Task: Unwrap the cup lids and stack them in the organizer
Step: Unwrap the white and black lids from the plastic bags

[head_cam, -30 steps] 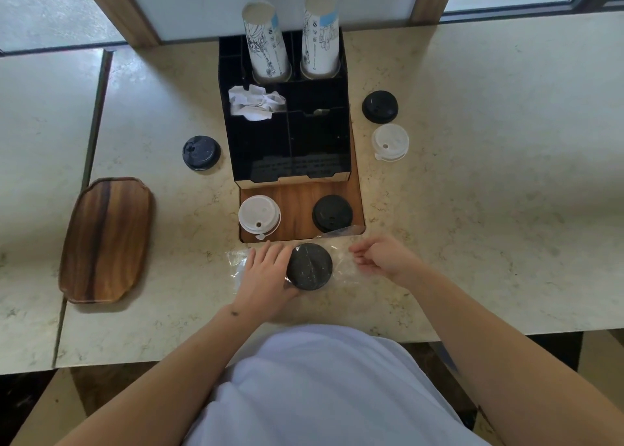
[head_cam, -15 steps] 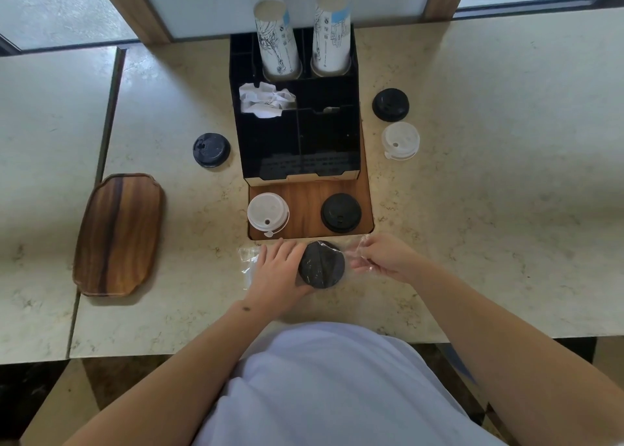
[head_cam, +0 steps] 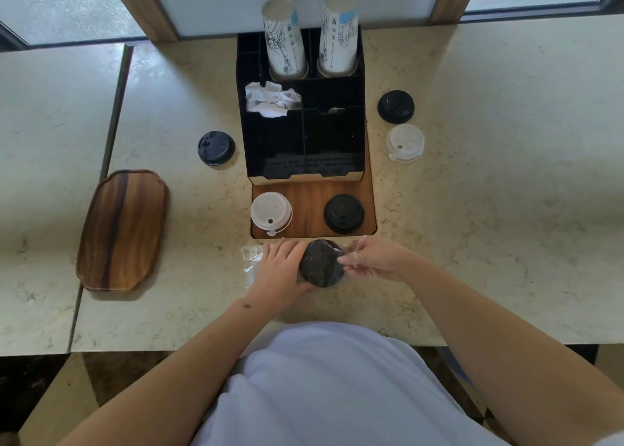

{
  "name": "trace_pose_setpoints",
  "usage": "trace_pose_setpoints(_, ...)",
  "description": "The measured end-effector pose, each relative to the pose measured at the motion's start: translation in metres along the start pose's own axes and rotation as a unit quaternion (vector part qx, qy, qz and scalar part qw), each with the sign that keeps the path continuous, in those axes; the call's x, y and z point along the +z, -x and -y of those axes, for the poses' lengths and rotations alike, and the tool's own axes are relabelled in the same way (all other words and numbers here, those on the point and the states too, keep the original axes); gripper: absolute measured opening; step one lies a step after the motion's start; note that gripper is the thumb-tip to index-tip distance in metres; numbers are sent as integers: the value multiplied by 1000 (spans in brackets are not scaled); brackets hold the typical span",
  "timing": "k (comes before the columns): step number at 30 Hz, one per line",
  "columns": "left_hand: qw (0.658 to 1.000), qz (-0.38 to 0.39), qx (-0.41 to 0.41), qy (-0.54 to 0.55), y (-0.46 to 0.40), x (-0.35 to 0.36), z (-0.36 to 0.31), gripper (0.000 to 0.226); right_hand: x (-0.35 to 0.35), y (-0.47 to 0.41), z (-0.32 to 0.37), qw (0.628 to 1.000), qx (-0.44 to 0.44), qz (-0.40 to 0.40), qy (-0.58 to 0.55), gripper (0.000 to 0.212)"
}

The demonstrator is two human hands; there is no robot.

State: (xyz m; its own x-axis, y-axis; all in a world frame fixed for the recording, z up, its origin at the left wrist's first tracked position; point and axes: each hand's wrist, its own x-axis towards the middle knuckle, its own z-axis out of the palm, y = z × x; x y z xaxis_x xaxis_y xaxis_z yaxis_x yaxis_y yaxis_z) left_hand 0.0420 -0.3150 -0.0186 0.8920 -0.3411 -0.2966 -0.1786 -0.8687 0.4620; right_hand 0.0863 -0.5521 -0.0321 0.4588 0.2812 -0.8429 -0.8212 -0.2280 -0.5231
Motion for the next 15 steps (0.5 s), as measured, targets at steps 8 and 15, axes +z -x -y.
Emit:
trace_pose_setpoints(8, 999, 16, -23, 22, 1, -7, -2, 76, 2, 7, 8, 994, -4, 74, -76, 46)
trace_pose_setpoints(15, 1000, 17, 8, 11, 4, -5, 7, 92, 1, 8, 6, 998, 11, 49, -48, 20)
